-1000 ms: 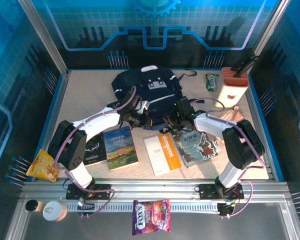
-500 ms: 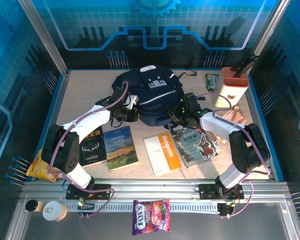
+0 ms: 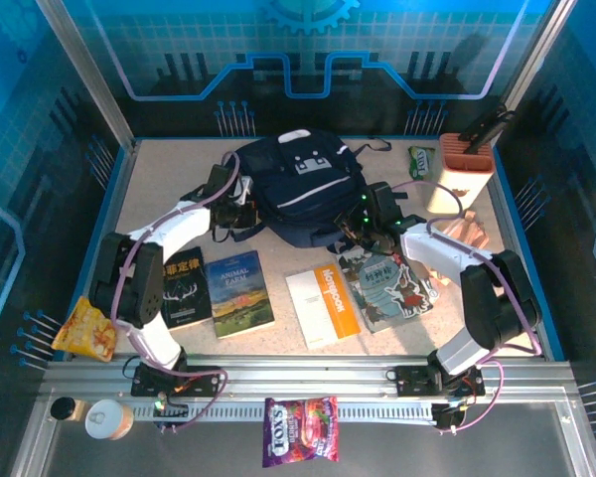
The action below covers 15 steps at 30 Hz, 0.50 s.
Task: Pack the student bag
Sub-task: Unzip the student bag at the top-center of the table.
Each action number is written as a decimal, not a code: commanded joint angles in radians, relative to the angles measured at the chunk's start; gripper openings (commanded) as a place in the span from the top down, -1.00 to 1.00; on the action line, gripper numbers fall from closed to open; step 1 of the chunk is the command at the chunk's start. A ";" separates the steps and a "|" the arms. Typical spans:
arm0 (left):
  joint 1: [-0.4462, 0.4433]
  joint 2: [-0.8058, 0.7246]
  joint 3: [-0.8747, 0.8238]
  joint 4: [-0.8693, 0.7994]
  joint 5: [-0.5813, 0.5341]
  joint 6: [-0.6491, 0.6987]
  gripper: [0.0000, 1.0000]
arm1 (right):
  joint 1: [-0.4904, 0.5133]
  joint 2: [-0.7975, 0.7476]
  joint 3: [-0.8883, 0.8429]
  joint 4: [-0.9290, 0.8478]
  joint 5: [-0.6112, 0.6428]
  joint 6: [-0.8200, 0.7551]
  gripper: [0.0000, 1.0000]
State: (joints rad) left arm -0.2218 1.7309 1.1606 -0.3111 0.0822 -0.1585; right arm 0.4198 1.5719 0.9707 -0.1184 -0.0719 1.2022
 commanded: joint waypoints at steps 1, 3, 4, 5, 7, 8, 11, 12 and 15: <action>0.047 0.031 0.060 0.107 -0.054 -0.025 1.00 | -0.025 -0.063 0.002 0.031 0.010 -0.039 0.47; 0.061 0.054 0.079 0.117 -0.055 -0.038 1.00 | -0.020 -0.067 0.000 0.034 0.011 -0.039 0.47; 0.066 0.064 0.086 0.123 -0.054 -0.045 1.00 | -0.017 -0.068 0.000 0.036 0.010 -0.038 0.47; 0.071 0.078 0.097 0.128 -0.048 -0.049 1.00 | -0.011 -0.066 0.001 0.038 0.009 -0.036 0.47; 0.073 0.105 0.123 0.129 -0.041 -0.053 1.00 | 0.004 -0.061 -0.001 0.049 0.009 -0.029 0.47; 0.073 0.120 0.139 0.124 -0.039 -0.053 1.00 | 0.013 -0.057 -0.001 0.054 0.010 -0.022 0.47; 0.075 0.152 0.171 0.116 -0.037 -0.059 1.00 | 0.046 -0.030 0.000 0.076 0.011 0.003 0.47; 0.075 0.158 0.177 0.116 -0.036 -0.062 0.93 | 0.058 -0.018 0.003 0.080 0.010 0.016 0.47; 0.075 0.153 0.177 0.107 -0.044 -0.074 0.60 | 0.085 0.033 0.023 0.102 0.008 0.034 0.44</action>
State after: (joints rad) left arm -0.1673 1.8828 1.3010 -0.2413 0.0734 -0.2085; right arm 0.4755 1.5650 0.9707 -0.0719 -0.0597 1.2221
